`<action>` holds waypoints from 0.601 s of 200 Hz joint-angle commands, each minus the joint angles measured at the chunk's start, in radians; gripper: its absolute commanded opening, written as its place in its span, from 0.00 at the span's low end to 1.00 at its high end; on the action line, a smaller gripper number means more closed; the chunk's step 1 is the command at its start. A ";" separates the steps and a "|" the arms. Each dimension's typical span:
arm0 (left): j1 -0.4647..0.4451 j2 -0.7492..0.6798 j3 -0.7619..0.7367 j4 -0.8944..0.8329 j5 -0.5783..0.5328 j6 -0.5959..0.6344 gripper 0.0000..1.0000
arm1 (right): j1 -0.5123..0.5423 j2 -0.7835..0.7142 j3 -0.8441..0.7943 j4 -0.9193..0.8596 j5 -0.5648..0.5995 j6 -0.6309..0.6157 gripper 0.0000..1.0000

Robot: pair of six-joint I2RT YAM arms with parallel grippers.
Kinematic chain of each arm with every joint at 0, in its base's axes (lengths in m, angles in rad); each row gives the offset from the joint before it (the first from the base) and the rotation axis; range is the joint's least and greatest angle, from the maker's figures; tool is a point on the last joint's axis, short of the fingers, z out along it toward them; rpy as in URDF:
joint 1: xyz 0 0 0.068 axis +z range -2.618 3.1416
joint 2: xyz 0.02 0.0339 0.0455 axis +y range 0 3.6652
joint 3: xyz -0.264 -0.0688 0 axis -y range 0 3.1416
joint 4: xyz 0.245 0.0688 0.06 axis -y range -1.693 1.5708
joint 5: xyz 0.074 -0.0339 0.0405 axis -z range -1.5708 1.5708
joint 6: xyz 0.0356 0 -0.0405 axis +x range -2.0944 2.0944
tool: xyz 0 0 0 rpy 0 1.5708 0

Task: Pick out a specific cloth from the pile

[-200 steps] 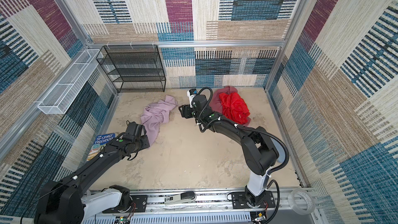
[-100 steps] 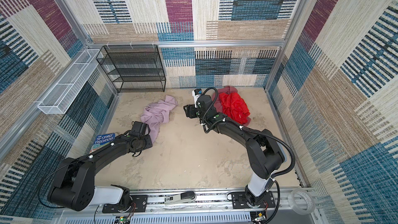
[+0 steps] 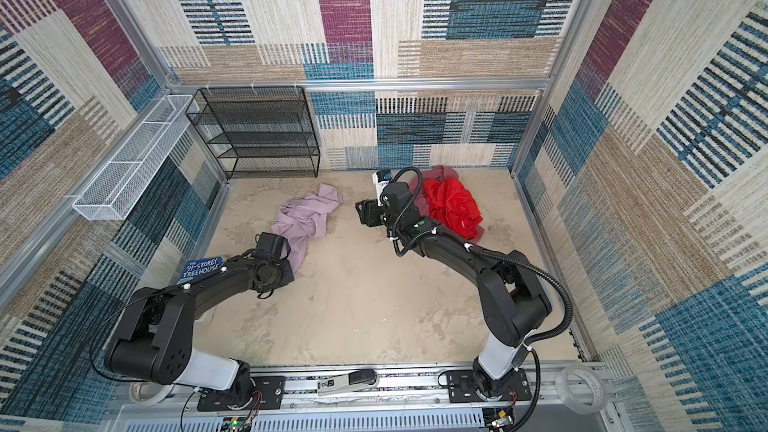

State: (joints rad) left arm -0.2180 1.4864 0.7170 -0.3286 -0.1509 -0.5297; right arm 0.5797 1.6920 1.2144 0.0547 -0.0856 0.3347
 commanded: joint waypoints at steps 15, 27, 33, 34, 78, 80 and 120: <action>0.003 -0.051 0.010 -0.048 -0.009 0.016 0.00 | -0.002 -0.017 0.005 0.013 0.015 0.003 0.68; 0.003 -0.099 0.008 -0.079 -0.027 0.016 0.00 | -0.003 -0.020 0.004 0.014 0.014 0.009 0.68; 0.003 -0.128 0.007 -0.097 -0.036 0.016 0.00 | -0.002 -0.022 0.002 0.016 0.012 0.011 0.68; 0.003 -0.133 0.007 -0.101 -0.037 0.016 0.00 | -0.002 -0.023 0.002 0.016 0.011 0.011 0.68; 0.003 -0.416 -0.004 -0.262 -0.097 0.001 0.00 | -0.002 -0.032 -0.007 0.021 -0.005 0.028 0.68; 0.003 -0.431 -0.004 -0.270 -0.097 0.000 0.00 | -0.003 -0.032 -0.007 0.020 -0.005 0.029 0.68; 0.003 -0.639 0.035 -0.472 -0.140 -0.019 0.00 | -0.002 -0.055 -0.029 0.028 -0.018 0.038 0.68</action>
State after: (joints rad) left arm -0.2161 0.9222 0.7238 -0.6235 -0.2371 -0.5297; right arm 0.5755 1.6566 1.1973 0.0555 -0.0895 0.3573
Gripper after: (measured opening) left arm 0.069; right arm 0.682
